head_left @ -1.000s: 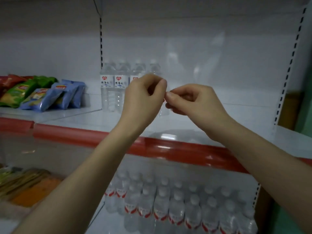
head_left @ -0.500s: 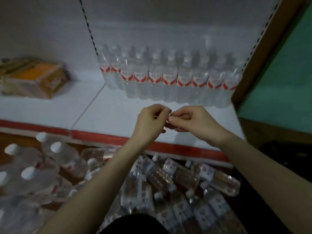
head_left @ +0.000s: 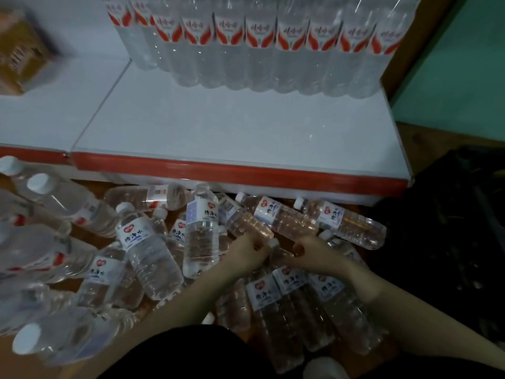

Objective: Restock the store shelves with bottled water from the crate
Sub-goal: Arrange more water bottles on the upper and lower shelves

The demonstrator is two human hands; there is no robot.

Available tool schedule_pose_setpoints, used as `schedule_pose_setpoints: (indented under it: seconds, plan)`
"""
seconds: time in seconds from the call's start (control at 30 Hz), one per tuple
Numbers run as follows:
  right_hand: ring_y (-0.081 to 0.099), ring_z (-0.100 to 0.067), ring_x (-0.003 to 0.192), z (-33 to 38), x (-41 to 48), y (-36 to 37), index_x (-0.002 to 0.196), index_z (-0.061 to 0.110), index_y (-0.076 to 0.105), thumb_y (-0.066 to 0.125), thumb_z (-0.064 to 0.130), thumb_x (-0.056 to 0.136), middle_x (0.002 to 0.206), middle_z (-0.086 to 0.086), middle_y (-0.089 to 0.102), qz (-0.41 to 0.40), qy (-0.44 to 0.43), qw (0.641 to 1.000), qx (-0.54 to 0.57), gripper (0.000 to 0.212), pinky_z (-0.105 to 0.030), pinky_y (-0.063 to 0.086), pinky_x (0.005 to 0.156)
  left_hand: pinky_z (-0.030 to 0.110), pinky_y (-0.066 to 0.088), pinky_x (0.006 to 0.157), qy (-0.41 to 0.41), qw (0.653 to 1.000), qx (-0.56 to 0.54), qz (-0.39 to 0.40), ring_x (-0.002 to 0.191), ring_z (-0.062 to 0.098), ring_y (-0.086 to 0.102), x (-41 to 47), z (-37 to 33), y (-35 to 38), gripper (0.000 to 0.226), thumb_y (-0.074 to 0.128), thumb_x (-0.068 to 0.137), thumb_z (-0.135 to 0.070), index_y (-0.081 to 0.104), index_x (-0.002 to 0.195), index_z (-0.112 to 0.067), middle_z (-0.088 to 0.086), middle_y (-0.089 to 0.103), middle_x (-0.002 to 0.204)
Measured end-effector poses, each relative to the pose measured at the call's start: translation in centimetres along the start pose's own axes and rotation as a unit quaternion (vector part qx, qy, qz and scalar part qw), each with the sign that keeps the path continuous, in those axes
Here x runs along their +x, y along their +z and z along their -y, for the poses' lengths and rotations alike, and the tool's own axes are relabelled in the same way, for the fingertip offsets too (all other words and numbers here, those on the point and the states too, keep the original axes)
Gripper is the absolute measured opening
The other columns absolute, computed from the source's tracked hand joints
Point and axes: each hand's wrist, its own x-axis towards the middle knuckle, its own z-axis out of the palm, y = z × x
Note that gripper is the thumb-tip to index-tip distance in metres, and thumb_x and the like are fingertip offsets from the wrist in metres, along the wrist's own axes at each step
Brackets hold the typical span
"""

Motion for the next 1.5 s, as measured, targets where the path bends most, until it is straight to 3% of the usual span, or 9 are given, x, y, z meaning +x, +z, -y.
schedule_pose_setpoints:
  seconds: [0.13,0.23,0.4,0.57,0.73,0.93,1.1,1.27,1.5]
  plan:
    - [0.045,0.003,0.053,-0.2,1.2,1.1,0.062,0.026,0.043,0.061,0.028,0.088,0.062,0.011,0.046,-0.025,-0.006,0.999,-0.040,0.032,-0.009,0.030,0.045,0.024,0.053,0.068,-0.002,1.000,0.006,-0.021,0.082,0.020,0.067,0.2,0.1,0.9,0.024,0.046,0.096,-0.029,0.060,0.103,-0.010,0.007,0.068,0.094]
    - [0.045,-0.004,0.056,0.1,2.5,1.1,0.062,0.019,0.045,0.062,0.024,0.087,0.062,0.006,0.046,-0.032,-0.006,0.999,-0.026,0.030,-0.017,0.032,0.051,0.018,0.044,0.058,0.040,0.984,0.060,-0.165,0.074,0.016,0.060,0.1,-0.2,-0.7,0.021,0.050,0.094,-0.026,0.057,0.107,-0.011,0.003,0.062,0.090]
    - [0.057,-0.015,0.092,3.3,4.3,1.9,0.102,0.010,0.060,0.060,0.027,0.090,0.093,0.000,0.059,-0.034,-0.045,0.998,0.034,0.021,-0.025,0.042,0.076,0.036,0.043,0.088,-0.032,0.916,0.210,-0.339,0.116,0.031,0.044,0.2,1.7,-5.1,0.063,0.061,0.085,-0.040,0.038,0.132,-0.006,0.017,0.042,0.131]
    - [0.052,-0.022,0.118,6.2,5.2,4.0,0.125,0.005,0.052,0.056,0.028,0.092,0.126,-0.009,0.055,0.010,-0.062,0.996,0.065,0.040,-0.029,0.041,0.095,0.039,0.049,0.084,-0.152,0.951,0.079,-0.258,0.107,0.029,0.053,0.5,4.1,-6.2,0.072,0.067,0.081,-0.033,0.026,0.135,-0.008,0.016,0.048,0.127]
    - [0.054,-0.018,0.111,5.9,5.3,4.3,0.124,0.007,0.053,0.059,0.029,0.090,0.124,-0.007,0.058,0.012,-0.050,0.995,0.089,0.041,-0.029,0.044,0.093,0.035,0.058,0.067,-0.138,0.961,-0.051,-0.233,0.070,0.014,0.062,0.3,5.3,-6.7,0.042,0.067,0.082,-0.021,0.040,0.112,-0.010,-0.001,0.058,0.084]
    - [0.057,-0.019,0.109,6.4,4.4,1.9,0.136,0.012,0.041,0.066,0.038,0.082,0.127,-0.002,0.053,0.054,-0.033,0.983,0.172,0.065,-0.029,0.052,0.081,0.019,0.051,0.047,-0.082,0.926,-0.340,-0.140,0.063,0.013,0.067,-2.6,4.3,-6.6,0.037,0.067,0.080,-0.012,0.047,0.112,-0.008,0.010,0.064,0.095]
    - [0.061,-0.018,0.104,7.4,2.6,1.0,0.139,0.017,0.037,0.074,0.047,0.059,0.122,0.000,0.058,0.134,-0.019,0.969,0.207,0.093,-0.031,0.055,0.076,0.039,0.057,0.076,-0.066,0.891,-0.441,-0.084,0.092,0.029,0.068,-3.7,3.6,-5.9,0.054,0.067,0.065,-0.029,0.053,0.112,-0.008,0.016,0.065,0.108]
    - [0.058,0.001,0.083,8.1,0.9,1.1,0.127,0.021,0.046,0.072,0.027,0.077,0.097,0.016,0.058,0.138,-0.049,0.973,0.179,0.056,-0.015,0.045,0.057,0.048,0.052,0.087,-0.074,0.862,-0.498,-0.055,0.105,0.037,0.062,-5.0,3.7,-5.2,0.080,0.079,0.059,-0.034,0.047,0.126,-0.003,0.021,0.062,0.118]
    - [0.063,0.000,0.090,10.5,-0.9,-0.9,0.125,0.032,0.044,0.075,0.007,0.074,0.109,0.013,0.062,0.142,-0.116,0.964,0.192,0.065,-0.017,0.053,0.066,0.036,0.057,0.064,0.020,0.857,-0.509,-0.074,0.091,0.032,0.067,-7.3,1.8,-6.8,0.065,0.068,0.063,-0.008,0.047,0.124,-0.009,0.017,0.064,0.110]
